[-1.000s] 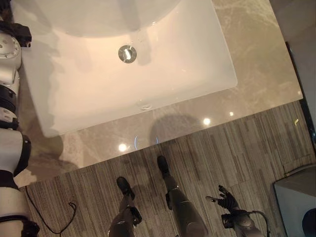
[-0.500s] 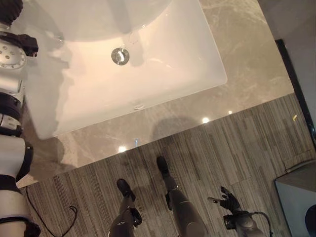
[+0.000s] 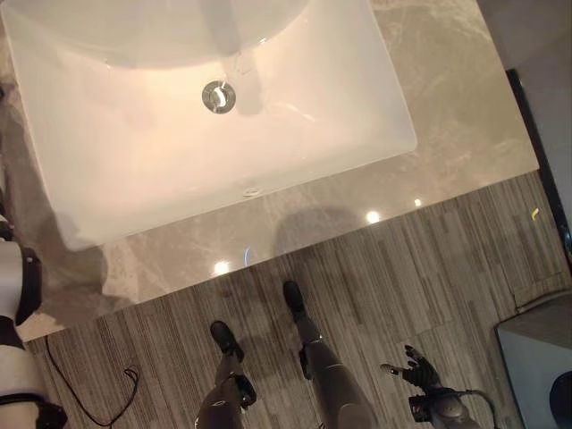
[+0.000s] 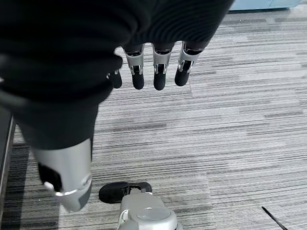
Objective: Put brush and paste in cup on sink, flatten towel.
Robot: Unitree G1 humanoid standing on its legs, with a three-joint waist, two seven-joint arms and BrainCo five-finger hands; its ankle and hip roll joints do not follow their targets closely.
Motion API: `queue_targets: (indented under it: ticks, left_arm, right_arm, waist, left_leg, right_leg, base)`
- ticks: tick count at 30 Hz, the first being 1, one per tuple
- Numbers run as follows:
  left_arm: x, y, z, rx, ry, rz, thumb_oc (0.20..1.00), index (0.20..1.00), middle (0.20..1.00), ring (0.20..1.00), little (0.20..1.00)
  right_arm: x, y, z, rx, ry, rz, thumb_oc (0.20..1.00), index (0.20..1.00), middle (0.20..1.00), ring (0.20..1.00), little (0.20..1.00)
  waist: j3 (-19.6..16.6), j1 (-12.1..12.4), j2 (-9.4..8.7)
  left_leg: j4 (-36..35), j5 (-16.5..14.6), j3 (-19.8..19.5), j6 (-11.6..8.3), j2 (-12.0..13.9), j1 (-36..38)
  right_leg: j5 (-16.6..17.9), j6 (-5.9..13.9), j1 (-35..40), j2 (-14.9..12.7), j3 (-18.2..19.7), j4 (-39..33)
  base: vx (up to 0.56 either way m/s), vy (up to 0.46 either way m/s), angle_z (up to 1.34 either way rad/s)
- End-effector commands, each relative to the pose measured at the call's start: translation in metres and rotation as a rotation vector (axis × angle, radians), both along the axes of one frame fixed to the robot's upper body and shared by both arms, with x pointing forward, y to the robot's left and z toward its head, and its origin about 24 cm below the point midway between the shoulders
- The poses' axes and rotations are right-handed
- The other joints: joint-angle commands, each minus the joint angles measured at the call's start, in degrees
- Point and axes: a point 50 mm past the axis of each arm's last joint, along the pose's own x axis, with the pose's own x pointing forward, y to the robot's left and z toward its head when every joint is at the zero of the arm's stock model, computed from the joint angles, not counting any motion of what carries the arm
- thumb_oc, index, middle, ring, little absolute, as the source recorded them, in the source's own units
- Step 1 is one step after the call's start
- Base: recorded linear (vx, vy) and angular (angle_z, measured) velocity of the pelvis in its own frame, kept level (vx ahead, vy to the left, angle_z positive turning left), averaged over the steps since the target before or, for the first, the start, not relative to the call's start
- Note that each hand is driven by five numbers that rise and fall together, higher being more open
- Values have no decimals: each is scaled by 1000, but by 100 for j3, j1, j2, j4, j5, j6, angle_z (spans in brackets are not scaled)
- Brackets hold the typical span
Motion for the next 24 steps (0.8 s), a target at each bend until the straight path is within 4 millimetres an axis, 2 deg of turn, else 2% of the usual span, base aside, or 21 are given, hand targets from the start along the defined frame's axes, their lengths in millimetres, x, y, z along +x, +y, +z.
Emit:
queue_targets:
  ticks: [1,5,7,10,13,16,20,24]
  left_arm:
    - [-23,4,42,40,-100,26,200,200,200,200,200]
    - [-21,-11,58,99,-121,5,200,200,200,200,200]
    - [-20,-14,61,113,-123,2,200,200,200,200,200]
    - [-11,-30,64,203,-92,-22,200,200,200,200,200]
    - [-1,-41,59,232,-62,-65,200,200,200,200,200]
    - [5,-43,52,217,-53,-89,200,200,200,200,200]
    - [15,-54,46,230,-27,-140,200,200,200,200,200]
    - [17,-50,39,210,-8,-98,200,200,200,200,200]
  right_arm:
    - [-22,-44,9,-112,44,-71,1000,1000,1000,1000,1000]
    - [-21,-50,12,-101,19,-121,1000,1000,1000,1000,1000]
    - [-21,-50,13,-97,14,-125,1000,1000,1000,1000,1000]
    - [-19,-52,17,-100,-7,-108,1000,1000,1000,1000,1000]
    - [-23,-49,19,-94,-12,-60,1000,1000,1000,1000,1000]
    - [-22,-49,21,-97,-21,-53,1000,1000,1000,1000,1000]
    - [-12,-48,30,-83,-78,-25,1000,1000,1000,1000,1000]
    - [-11,-45,30,-86,-85,-15,1000,1000,1000,1000,1000]
  waist:
    - [-127,-14,409]
    - [-113,-19,433]
    - [-107,-17,422]
    - [-65,-28,409]
    - [-48,-39,405]
    - [-45,-42,413]
    - [-52,-79,437]
    - [-36,-109,401]
  left_leg:
    - [33,41,-813,-572,349,88]
    - [33,28,-747,-573,353,12]
    - [33,23,-723,-575,359,13]
    - [33,47,-700,-583,379,-3]
    - [33,43,-718,-567,394,-4]
    - [33,39,-720,-561,401,1]
    - [33,39,-747,-553,402,-32]
    - [33,27,-730,-548,412,-42]
  right_leg:
    - [212,944,16,-587,-346,-1]
    - [261,952,-102,-570,-302,-1]
    - [271,952,-117,-558,-273,-1]
    - [279,940,-158,-537,-235,-1]
    - [251,921,-157,-528,-224,-1]
    - [245,911,-156,-526,-230,-1]
    - [246,892,-189,-527,-239,-1]
    - [277,888,-219,-504,-248,-1]
  base:
    - [0,0,0]
    - [3,6,1]
    - [0,0,0]
    - [1,-11,0]
    - [1,-13,0]
    - [0,0,0]
    - [0,0,0]
    - [-5,-10,0]
